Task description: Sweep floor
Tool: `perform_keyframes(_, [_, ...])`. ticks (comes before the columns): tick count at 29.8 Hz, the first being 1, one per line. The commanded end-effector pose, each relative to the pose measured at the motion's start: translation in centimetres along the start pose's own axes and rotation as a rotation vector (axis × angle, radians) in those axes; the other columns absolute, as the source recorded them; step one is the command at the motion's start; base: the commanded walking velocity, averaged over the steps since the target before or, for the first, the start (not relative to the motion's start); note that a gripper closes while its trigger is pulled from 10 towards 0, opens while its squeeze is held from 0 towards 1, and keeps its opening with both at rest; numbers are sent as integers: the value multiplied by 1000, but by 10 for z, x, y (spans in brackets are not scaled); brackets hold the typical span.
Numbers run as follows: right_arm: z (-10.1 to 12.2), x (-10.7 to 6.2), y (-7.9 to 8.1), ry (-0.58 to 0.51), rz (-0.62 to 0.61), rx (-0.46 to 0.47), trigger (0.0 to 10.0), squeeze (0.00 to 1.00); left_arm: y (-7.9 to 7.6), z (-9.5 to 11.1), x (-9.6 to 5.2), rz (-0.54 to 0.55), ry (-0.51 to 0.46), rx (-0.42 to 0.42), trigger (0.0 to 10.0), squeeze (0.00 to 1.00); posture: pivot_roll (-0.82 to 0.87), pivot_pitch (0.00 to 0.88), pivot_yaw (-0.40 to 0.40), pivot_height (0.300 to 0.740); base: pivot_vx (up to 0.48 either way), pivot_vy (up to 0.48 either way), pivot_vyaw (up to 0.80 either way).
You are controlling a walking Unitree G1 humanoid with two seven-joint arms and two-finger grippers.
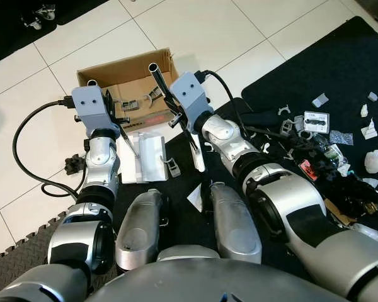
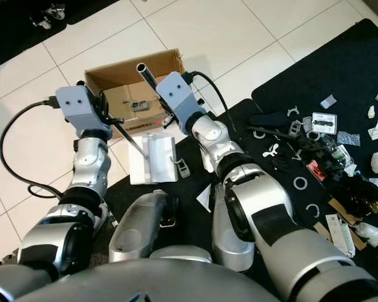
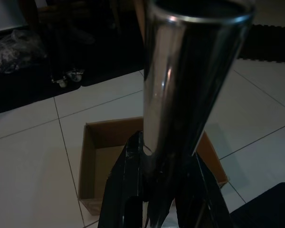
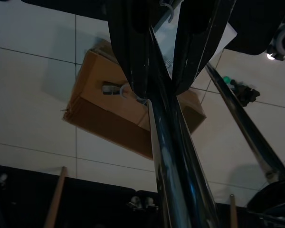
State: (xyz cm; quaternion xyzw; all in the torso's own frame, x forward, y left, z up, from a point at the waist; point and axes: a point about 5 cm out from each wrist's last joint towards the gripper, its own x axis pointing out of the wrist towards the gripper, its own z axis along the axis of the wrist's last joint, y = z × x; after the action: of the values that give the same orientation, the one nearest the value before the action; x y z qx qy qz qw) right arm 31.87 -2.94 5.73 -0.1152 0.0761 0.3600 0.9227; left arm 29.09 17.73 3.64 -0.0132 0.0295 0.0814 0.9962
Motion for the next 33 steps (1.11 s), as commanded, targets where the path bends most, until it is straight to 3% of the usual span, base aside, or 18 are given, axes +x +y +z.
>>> perform_keyframes(1, [28,21,44,-103,114,39,10000,0,1,-19,-12,19,85,-20,10000,0,85,160,-37,740,0,0,0])
perform_keyframes(4, [44,27,58,-165,190,74,10000,0,1,-20,-12,23,87,-20,10000,0,85,160,-38,740,0,0,0])
perform_keyframes(9, [52,30,66,-191,215,99,10000,0,1,-20,-12,24,87,-20,10000,0,85,160,-38,740,0,0,0])
perform_keyframes(12, [45,32,70,-93,182,-104,10000,0,0,-19,-12,26,85,-24,10000,0,85,160,-38,740,0,0,0])
perform_keyframes(13, [41,32,69,-64,175,-210,10000,0,0,-19,-12,26,84,-25,10000,0,85,160,-38,740,0,0,0])
perform_keyframes(17, [38,31,63,-50,165,-248,10000,0,0,-19,-12,26,85,-27,10000,0,83,158,-42,740,0,0,0])
perform_keyframes(21, [39,29,51,-47,127,-433,10000,0,-1,-20,-12,23,87,-26,10000,0,69,156,-37,740,0,0,0])
perform_keyframes(25, [41,29,46,-59,118,-389,10000,0,-2,-19,-11,18,88,-26,10000,0,68,153,-35,740,0,0,0])
perform_keyframes(27, [44,29,44,-85,116,-284,10000,0,-3,-19,-10,15,87,-26,10000,0,68,150,-32,740,0,0,0])
perform_keyframes(28, [44,29,44,-85,116,-284,10000,0,-3,-19,-10,15,87,-26,10000,0,68,150,-32,740,0,0,0])
perform_keyframes(32, [45,28,34,-117,49,-18,10000,0,-2,-17,-9,12,83,-24,10000,0,70,147,-28,740,0,0,0])
perform_keyframes(33, [45,28,34,-117,49,-18,10000,0,-2,-17,-9,12,83,-24,10000,0,70,147,-28,740,0,0,0])
